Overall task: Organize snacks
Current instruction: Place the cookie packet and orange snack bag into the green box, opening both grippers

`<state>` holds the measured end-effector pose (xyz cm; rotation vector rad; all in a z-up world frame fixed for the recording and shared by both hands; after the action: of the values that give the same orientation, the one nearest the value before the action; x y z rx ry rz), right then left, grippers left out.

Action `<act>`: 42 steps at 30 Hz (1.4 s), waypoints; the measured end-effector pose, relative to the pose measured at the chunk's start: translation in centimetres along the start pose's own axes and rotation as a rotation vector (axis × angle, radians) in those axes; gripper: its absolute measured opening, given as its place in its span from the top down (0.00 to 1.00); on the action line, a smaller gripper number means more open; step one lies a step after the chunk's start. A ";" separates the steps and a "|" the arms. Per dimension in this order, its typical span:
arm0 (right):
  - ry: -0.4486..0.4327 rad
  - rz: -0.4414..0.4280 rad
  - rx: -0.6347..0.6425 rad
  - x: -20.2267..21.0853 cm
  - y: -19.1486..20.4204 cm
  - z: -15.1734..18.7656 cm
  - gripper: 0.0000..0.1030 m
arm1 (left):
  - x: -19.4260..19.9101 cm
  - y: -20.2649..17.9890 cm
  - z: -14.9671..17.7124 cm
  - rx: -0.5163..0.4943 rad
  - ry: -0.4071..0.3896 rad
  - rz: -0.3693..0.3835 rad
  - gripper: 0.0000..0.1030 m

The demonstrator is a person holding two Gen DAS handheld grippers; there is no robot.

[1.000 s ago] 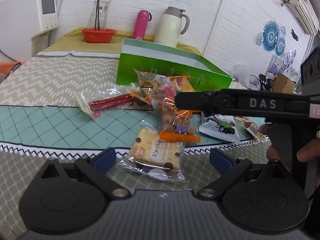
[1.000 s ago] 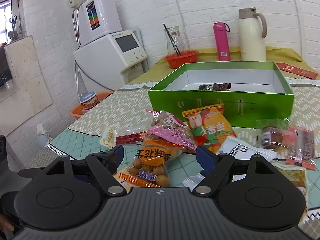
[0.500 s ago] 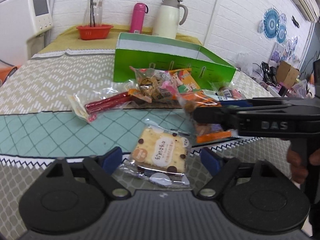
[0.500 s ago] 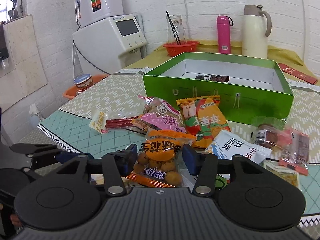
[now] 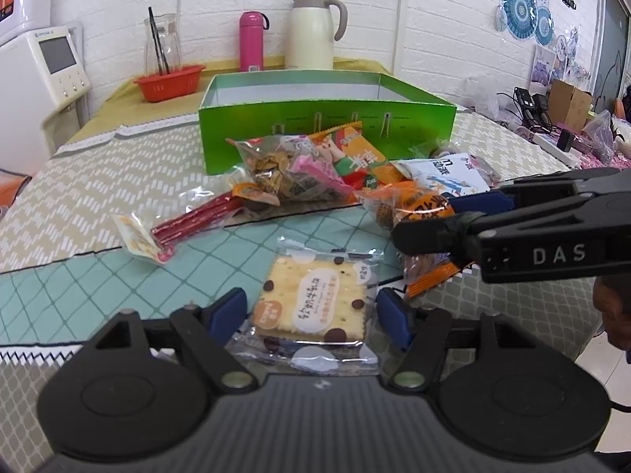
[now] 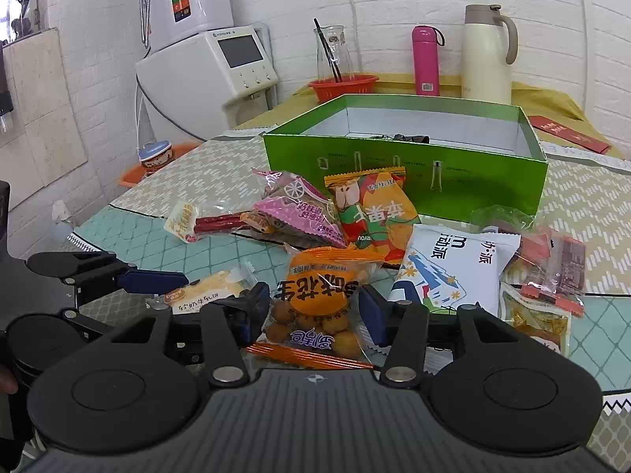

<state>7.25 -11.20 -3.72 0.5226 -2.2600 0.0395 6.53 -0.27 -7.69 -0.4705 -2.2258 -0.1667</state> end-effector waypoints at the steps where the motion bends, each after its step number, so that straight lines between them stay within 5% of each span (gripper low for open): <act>1: 0.003 -0.003 -0.004 -0.2 -0.1 0.0 0.15 | 0.1 0.0 0.0 -0.006 -0.002 -0.006 0.44; 3: 0.009 -0.012 -0.007 -0.5 -0.1 0.1 0.16 | 0.2 -0.1 0.1 -0.004 -0.004 -0.005 0.45; 5: 0.011 -0.017 -0.012 -0.6 0.0 0.2 0.33 | 0.3 0.1 0.1 0.012 -0.011 -0.004 0.45; 15: -0.161 -0.073 -0.049 4.7 -1.1 -2.2 0.35 | 4.2 3.1 -2.0 0.199 -0.119 0.178 0.45; 24: -0.237 0.050 -0.113 4.9 -5.0 -6.5 0.35 | 4.4 5.0 -10.8 0.264 -0.233 0.140 0.45; 27: -0.245 0.099 -0.121 4.3 -6.3 -7.8 0.35 | 3.4 5.1 -13.8 0.254 -0.251 0.057 0.45; 33: -0.253 0.206 -0.114 2.6 -8.4 -10.2 0.35 | 0.6 6.0 -17.8 0.255 -0.206 -0.003 0.45; 42: -0.132 0.249 -0.103 -1.7 -10.5 -11.7 0.35 | -3.0 5.3 -19.5 0.228 -0.150 -0.016 0.45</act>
<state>20.59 -17.96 1.55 0.1917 -2.4296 0.0148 24.33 -1.58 2.35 -0.3504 -2.3594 0.1172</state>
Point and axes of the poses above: each gripper's, at about its wrist camera, not at the fingertips, and x roughly against the way its jaws point, y to its left, z to its underside, the point moved 4 cm from there along -x, roughly the way its jaws point, and after that the axes turned 13 degrees about y, right-handed, at the moved point
